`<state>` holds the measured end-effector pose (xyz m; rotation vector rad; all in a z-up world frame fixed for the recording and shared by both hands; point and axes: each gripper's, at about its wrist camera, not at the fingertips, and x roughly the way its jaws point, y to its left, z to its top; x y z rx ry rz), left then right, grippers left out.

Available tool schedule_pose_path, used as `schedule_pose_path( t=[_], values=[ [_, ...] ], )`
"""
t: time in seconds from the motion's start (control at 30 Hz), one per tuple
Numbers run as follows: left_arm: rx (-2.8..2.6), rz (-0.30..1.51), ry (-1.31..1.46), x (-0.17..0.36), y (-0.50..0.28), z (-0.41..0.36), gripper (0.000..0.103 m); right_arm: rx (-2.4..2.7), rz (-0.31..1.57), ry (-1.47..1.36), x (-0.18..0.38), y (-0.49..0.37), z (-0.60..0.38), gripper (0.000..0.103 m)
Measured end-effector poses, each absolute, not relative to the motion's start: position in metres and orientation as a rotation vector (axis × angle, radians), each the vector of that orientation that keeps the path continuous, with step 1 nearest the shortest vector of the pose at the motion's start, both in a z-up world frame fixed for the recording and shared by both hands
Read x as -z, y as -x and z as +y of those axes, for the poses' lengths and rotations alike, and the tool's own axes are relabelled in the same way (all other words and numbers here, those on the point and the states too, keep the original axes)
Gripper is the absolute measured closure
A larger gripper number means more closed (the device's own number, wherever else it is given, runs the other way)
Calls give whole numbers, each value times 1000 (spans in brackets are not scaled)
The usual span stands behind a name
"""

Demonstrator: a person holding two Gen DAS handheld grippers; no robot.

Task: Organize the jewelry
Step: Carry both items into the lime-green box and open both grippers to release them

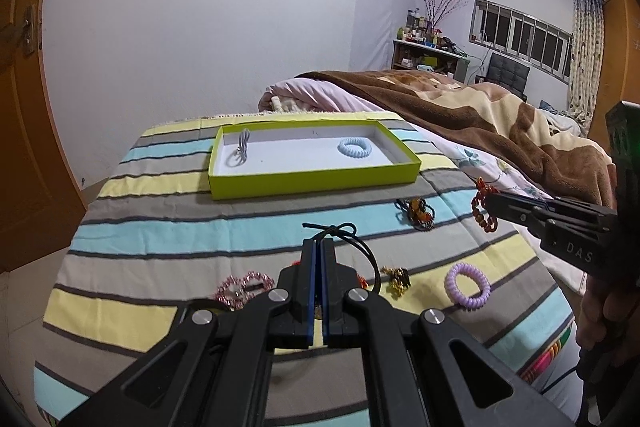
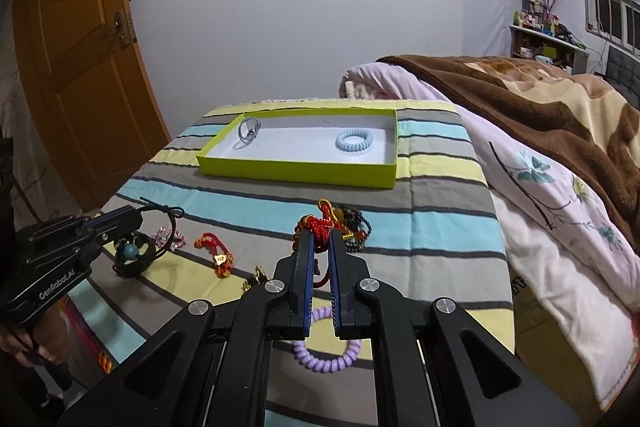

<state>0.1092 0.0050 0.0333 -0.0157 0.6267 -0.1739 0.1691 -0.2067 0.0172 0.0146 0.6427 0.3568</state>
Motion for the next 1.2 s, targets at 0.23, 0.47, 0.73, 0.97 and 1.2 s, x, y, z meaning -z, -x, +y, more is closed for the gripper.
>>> schedule_pose_path(
  t=[0.23,0.47,0.73,0.97,1.2],
  values=[
    [160,617,-1,-41,-133,8,101,-363,626,6,-24,-185,-201,96],
    [141,590,-31,-51,-159,13,101,-366,615,14,-32,-215,-199,96],
    [119,588,-24,-55,-203,27,101,-357,624,31,-31,-257,-192,96],
    [97,618,-35,-43,-241,34,101,-338,667,41,-19,-305,-187,96],
    [68,672,-20,-24,-275,46,101,-320,733,51,4,-341,-185,96]
  ],
)
